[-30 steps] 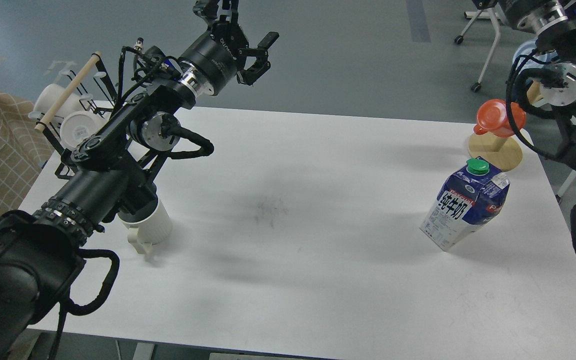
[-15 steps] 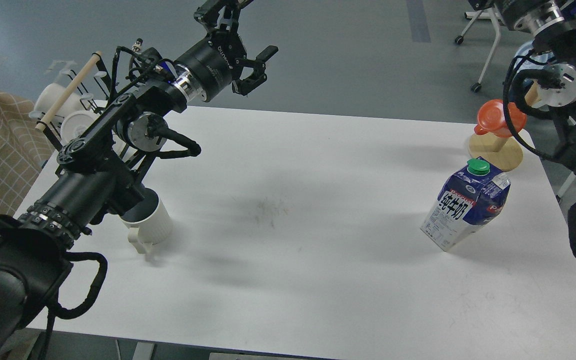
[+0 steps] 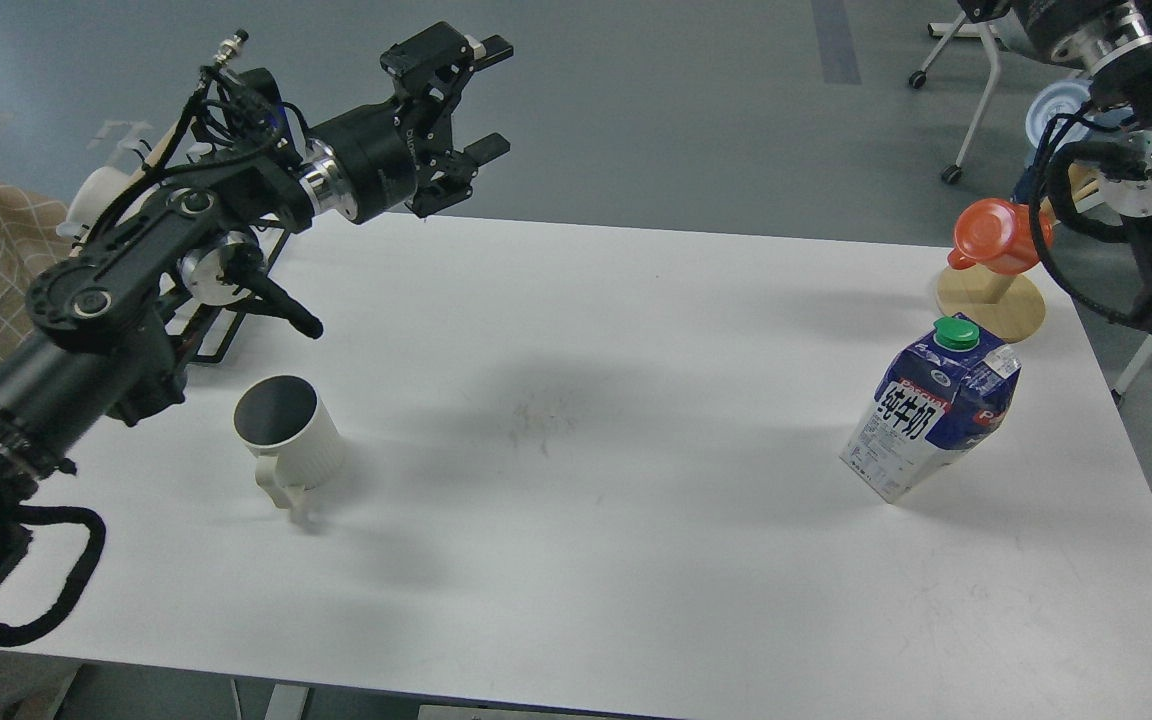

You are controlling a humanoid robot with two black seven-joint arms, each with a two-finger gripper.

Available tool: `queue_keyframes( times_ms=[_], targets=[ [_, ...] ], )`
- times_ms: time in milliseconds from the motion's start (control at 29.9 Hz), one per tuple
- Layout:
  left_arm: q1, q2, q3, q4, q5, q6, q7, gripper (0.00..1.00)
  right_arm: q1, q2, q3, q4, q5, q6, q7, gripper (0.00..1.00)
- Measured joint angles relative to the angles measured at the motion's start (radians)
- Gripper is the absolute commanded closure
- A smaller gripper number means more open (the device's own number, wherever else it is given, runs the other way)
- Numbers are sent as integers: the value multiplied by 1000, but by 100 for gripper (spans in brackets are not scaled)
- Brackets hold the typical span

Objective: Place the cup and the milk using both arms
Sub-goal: 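Lift the left gripper away and lower it toward the white mug, then grasp the white mug by its rim with the left gripper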

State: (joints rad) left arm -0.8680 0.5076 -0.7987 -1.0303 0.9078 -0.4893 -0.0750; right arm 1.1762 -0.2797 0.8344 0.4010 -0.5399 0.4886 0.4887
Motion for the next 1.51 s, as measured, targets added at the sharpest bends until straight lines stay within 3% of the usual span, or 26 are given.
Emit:
queue_keyframes(
  times_ms=[167, 368, 602, 970, 1505],
  targets=[
    [10, 239, 48, -245, 189, 0, 2, 0, -54, -30, -4, 107, -3, 0, 0, 0],
    [34, 469, 112, -452, 253, 1, 3, 0, -68, -34, -28, 141, -6, 0, 0, 0],
    [44, 664, 215, -563, 375, 1, 2, 0, -69, -29, -50, 163, -7, 0, 0, 0],
    [120, 674, 375, -569, 490, 1, 6, 0, -61, -24, -51, 169, -7, 0, 0, 0],
    [195, 649, 395, -486, 533, 1, 6, 0, -61, -31, -51, 177, -8, 0, 0, 0]
  ],
)
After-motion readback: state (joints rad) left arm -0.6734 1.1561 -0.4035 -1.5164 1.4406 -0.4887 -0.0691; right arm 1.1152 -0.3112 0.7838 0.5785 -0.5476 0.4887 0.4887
